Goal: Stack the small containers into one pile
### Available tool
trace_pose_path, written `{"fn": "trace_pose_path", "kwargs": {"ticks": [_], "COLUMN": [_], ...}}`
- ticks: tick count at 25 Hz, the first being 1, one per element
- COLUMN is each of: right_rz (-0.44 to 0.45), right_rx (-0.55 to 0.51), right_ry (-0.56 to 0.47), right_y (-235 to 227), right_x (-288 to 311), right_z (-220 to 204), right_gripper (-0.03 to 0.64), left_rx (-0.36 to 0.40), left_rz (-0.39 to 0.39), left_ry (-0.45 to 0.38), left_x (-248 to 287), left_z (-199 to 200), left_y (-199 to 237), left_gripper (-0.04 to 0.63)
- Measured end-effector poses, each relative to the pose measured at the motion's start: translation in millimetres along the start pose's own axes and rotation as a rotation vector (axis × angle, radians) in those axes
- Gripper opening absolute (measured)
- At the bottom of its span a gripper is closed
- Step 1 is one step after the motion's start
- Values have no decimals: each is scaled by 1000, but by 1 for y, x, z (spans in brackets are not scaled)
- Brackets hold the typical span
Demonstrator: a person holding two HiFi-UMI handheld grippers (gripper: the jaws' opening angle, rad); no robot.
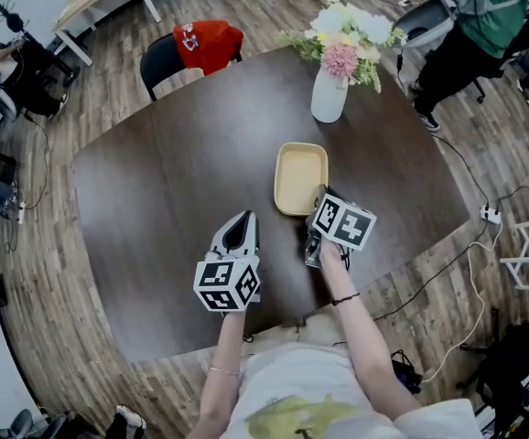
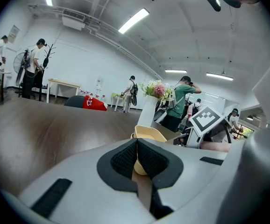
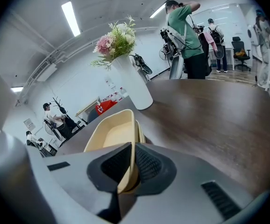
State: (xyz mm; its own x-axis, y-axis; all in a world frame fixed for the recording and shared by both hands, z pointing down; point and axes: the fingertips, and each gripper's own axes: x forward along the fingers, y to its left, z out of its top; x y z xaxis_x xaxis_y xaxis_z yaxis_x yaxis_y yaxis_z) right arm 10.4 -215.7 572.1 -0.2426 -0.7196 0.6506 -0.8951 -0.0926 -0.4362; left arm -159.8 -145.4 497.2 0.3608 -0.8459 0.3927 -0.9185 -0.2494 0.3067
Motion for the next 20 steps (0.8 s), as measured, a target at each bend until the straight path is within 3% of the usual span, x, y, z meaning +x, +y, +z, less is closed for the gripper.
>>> {"fn": "trace_pose_path", "kwargs": {"ticks": [13,16,20], "right_rz": [-19,-12,-11], "right_rx": [-198,-209,-215], "right_ry": [-14,-17,-24], "right_y": [8,9,8], "right_x": [2,2,1], "right_z": [-5,-7,-8], "right_gripper": [45,112,155], "left_rx": [-9,-8,-7], "left_rz": [1,1,3], "left_ry": [0,-1,-5], "left_x": [-1,-1,-4], "left_z": [-3,-4,-4], "left_y": [-1,-2,-4], "left_gripper": [26,26,26]}}
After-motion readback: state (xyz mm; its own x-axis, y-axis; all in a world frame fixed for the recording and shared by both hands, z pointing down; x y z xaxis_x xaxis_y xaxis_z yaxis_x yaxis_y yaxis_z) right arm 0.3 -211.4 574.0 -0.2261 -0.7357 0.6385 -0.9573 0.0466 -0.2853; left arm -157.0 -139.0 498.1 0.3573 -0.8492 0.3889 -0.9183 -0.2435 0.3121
